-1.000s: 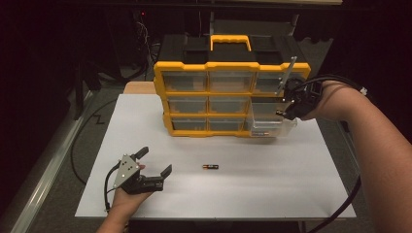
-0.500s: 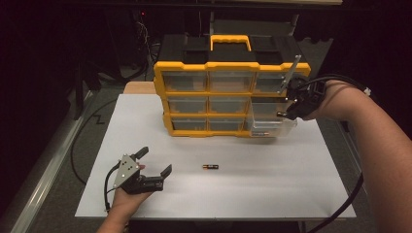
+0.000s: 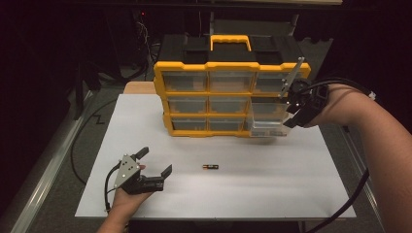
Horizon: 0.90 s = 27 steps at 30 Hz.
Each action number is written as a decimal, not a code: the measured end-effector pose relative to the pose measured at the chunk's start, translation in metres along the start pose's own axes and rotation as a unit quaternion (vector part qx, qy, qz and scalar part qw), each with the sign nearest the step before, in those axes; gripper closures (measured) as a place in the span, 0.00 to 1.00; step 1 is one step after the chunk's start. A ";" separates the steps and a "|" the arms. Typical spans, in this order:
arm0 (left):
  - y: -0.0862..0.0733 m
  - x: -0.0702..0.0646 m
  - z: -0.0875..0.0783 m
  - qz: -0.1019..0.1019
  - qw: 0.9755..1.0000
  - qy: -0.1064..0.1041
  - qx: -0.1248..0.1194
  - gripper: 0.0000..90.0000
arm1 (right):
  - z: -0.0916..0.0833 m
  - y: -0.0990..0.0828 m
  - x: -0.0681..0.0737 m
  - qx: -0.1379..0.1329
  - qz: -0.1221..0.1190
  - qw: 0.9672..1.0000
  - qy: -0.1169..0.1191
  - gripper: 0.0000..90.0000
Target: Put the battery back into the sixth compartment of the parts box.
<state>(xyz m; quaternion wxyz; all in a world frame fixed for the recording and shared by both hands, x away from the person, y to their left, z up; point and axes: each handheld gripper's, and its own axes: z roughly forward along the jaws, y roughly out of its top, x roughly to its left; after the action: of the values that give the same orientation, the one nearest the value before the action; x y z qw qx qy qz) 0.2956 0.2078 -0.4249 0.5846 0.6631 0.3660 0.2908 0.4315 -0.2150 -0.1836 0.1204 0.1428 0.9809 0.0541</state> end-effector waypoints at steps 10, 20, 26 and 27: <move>0.000 0.000 0.000 0.003 1.000 0.001 -0.001 0.01 | 0.001 0.003 0.020 0.003 -0.016 1.000 0.008 0.52; 0.000 0.000 0.000 0.005 1.000 0.001 -0.001 0.00 | 0.019 0.002 0.037 -0.006 -0.035 0.999 0.025 0.51; 0.000 0.000 0.000 0.005 1.000 0.002 -0.001 0.01 | 0.033 0.003 0.046 -0.006 -0.040 0.999 0.034 0.50; 0.000 0.000 0.000 0.005 1.000 0.001 -0.001 0.01 | 0.036 0.004 0.047 -0.003 -0.043 0.999 0.033 0.50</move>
<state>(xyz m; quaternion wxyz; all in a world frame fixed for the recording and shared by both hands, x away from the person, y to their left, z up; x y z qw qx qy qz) 0.2952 0.2075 -0.4248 0.5833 0.6639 0.3630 0.2953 0.3977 -0.1953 -0.2279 0.0905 0.0979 0.9894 0.0569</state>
